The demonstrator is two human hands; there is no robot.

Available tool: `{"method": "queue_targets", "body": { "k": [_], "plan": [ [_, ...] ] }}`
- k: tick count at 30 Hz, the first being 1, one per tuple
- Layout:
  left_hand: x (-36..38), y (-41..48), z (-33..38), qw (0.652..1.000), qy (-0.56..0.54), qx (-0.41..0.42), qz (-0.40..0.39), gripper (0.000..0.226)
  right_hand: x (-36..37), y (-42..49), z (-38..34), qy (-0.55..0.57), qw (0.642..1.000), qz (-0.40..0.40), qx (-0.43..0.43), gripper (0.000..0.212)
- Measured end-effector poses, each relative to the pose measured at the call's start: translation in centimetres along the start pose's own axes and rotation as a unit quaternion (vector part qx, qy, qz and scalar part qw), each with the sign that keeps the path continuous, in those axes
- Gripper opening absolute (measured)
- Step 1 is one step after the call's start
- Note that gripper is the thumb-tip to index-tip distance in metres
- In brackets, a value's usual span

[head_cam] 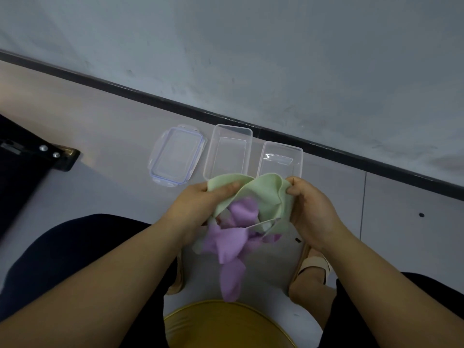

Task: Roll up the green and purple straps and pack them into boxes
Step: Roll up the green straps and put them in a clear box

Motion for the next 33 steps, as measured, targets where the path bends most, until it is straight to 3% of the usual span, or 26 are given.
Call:
{"method": "queue_targets", "body": {
  "k": [3,7,10,16,24,29,33],
  "plan": [
    [-0.7,0.3,-0.5,0.999,-0.025,-0.007,0.044,0.019,0.6,-0.3,-0.5,-0.015,0.999,-0.034,-0.019,0.001],
    [-1.4,0.6,-1.6,0.987,-0.115,-0.074,0.085,0.014,2.4,-1.0,-1.5,-0.089,0.986,-0.122,-0.073,0.024],
    [-1.3,0.4,-1.8,0.977,-0.169,-0.111,0.069,0.015,1.5,-0.8,-2.4,-0.06,0.99,-0.089,-0.094,0.011],
    [-1.9,0.0,-2.8,0.968,-0.17,-0.154,0.101,0.025,-0.9,-0.3,-1.7,0.043,0.998,0.019,-0.049,0.018],
    [-3.6,0.0,-2.7,0.967,-0.143,-0.125,0.171,0.02,0.7,-0.8,-1.8,0.082,0.995,-0.049,-0.039,0.011],
    [-1.7,0.7,-2.1,0.977,-0.172,-0.114,0.057,0.037,-1.7,-0.1,-0.8,0.095,0.994,0.056,0.006,0.023],
    [0.0,0.6,-2.1,0.99,-0.087,-0.112,-0.016,0.037,-1.3,-0.4,-0.9,0.035,0.999,0.033,0.006,0.022]
  ]
}}
Point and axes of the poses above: each hand's wrist, its own y-axis towards the middle knuckle, its own x-axis out of the palm, z = x × y, the point moved 10 cm from there along y, towards the middle knuckle
